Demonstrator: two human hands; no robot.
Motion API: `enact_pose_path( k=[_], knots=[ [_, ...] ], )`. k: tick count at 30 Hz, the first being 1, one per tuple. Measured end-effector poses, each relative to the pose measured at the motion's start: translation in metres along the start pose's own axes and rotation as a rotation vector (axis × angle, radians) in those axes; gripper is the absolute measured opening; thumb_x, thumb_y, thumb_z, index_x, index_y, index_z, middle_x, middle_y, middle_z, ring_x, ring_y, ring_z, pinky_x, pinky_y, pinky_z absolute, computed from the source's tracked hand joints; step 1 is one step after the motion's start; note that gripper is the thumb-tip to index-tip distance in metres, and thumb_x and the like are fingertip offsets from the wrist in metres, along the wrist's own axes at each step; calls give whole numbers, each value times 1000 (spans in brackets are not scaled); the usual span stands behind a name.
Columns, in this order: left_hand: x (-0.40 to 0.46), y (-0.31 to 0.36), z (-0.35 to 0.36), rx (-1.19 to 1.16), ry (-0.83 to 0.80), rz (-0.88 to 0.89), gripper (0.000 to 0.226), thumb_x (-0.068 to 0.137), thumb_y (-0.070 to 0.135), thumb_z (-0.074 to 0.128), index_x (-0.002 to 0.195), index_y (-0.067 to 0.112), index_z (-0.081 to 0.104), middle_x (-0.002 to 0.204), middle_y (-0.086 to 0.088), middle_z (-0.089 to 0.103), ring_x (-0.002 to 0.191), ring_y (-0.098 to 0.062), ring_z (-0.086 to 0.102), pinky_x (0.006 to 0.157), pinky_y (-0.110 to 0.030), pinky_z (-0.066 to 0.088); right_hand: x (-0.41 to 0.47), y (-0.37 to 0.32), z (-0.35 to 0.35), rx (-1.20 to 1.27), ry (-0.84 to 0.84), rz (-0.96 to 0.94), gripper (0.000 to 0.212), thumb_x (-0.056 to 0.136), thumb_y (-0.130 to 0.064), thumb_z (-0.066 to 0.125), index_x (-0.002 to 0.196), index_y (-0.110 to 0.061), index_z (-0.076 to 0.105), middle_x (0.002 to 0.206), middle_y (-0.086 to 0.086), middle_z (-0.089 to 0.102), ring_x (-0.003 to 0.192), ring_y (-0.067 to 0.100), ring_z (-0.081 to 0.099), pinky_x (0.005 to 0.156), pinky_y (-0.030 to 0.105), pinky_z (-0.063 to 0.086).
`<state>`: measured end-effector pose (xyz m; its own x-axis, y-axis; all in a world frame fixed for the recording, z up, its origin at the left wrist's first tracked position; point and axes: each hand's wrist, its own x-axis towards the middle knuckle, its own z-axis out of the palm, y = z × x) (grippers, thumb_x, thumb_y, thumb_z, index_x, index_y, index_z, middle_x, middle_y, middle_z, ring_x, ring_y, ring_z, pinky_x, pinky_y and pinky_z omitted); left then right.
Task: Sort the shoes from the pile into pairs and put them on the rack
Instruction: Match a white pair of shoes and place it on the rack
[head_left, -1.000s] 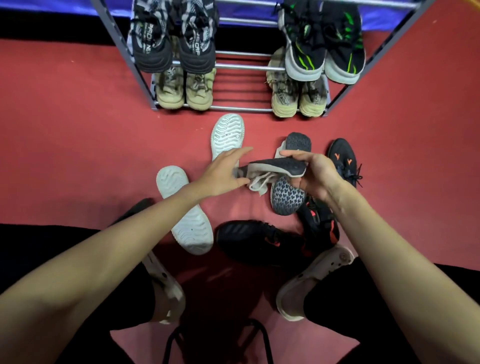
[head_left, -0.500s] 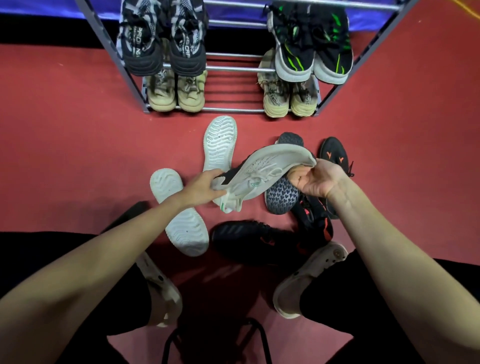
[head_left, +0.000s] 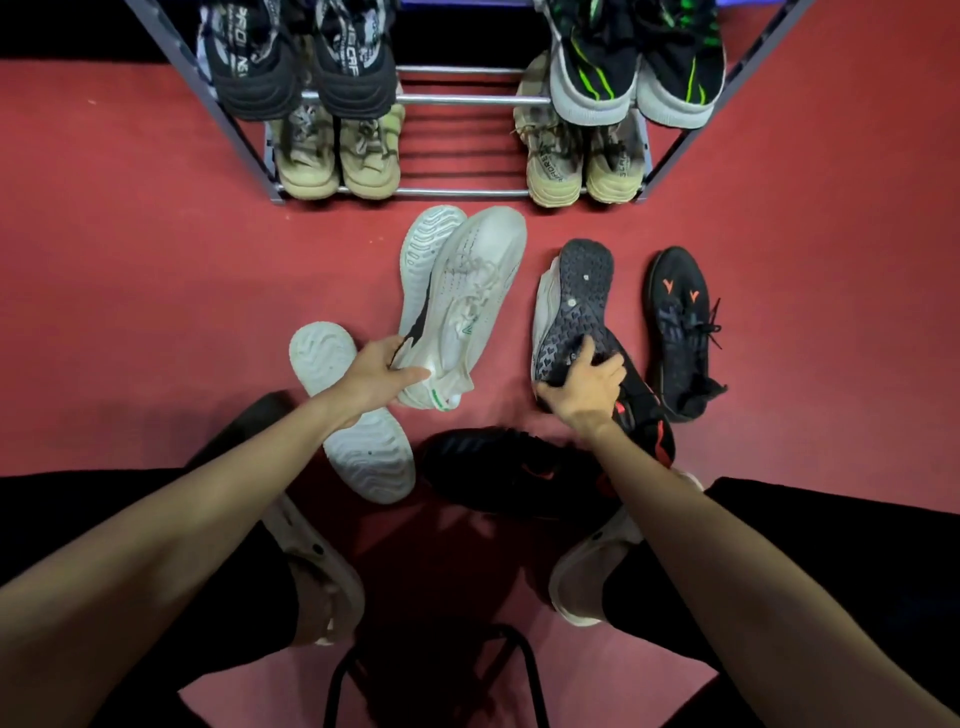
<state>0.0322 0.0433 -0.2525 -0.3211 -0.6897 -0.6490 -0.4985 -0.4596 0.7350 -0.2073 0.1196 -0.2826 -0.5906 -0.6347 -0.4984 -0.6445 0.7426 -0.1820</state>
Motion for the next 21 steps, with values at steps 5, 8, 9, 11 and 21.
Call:
enact_pose_path(
  k=[5, 8, 9, 11, 21],
  knots=[
    [-1, -5, 3, 24, 28, -34, 37, 87, 7, 65, 123, 8, 55, 108, -6, 65, 100, -20, 63, 80, -29, 55, 2, -6, 25, -79, 65, 26, 116, 65, -51, 79, 150, -15, 9, 148, 37, 12, 136, 47, 22, 111, 50, 24],
    [-3, -3, 5, 15, 39, -31, 37, 87, 8, 65, 123, 7, 55, 107, -5, 64, 98, -18, 61, 80, -28, 53, 6, -9, 20, -33, 53, 87, 115, 62, -47, 81, 149, -20, 10, 148, 32, 17, 132, 46, 30, 109, 51, 26],
    [-2, -2, 5, 18, 43, -30, 37, 86, 8, 66, 122, 7, 55, 107, -5, 65, 98, -18, 62, 83, -30, 52, 6, -10, 15, 18, 66, 103, 113, 61, -48, 81, 148, -20, 13, 145, 30, 21, 129, 46, 32, 108, 52, 27],
    [-1, 2, 4, 19, 45, -15, 37, 86, 8, 66, 122, 7, 56, 107, -5, 65, 99, -17, 62, 86, -30, 50, 3, -13, 1, 140, 143, 84, 101, 60, -48, 76, 143, -20, 25, 137, 26, 31, 122, 44, 40, 106, 52, 29],
    [-1, 20, 3, -119, 119, -64, 30, 88, 6, 61, 116, 10, 52, 108, -9, 61, 102, -23, 60, 82, -39, 55, -12, -23, -113, 385, 613, -167, 41, 75, -52, 58, 98, -19, 66, 96, 3, 70, 91, 31, 64, 70, 34, 44]
  ],
)
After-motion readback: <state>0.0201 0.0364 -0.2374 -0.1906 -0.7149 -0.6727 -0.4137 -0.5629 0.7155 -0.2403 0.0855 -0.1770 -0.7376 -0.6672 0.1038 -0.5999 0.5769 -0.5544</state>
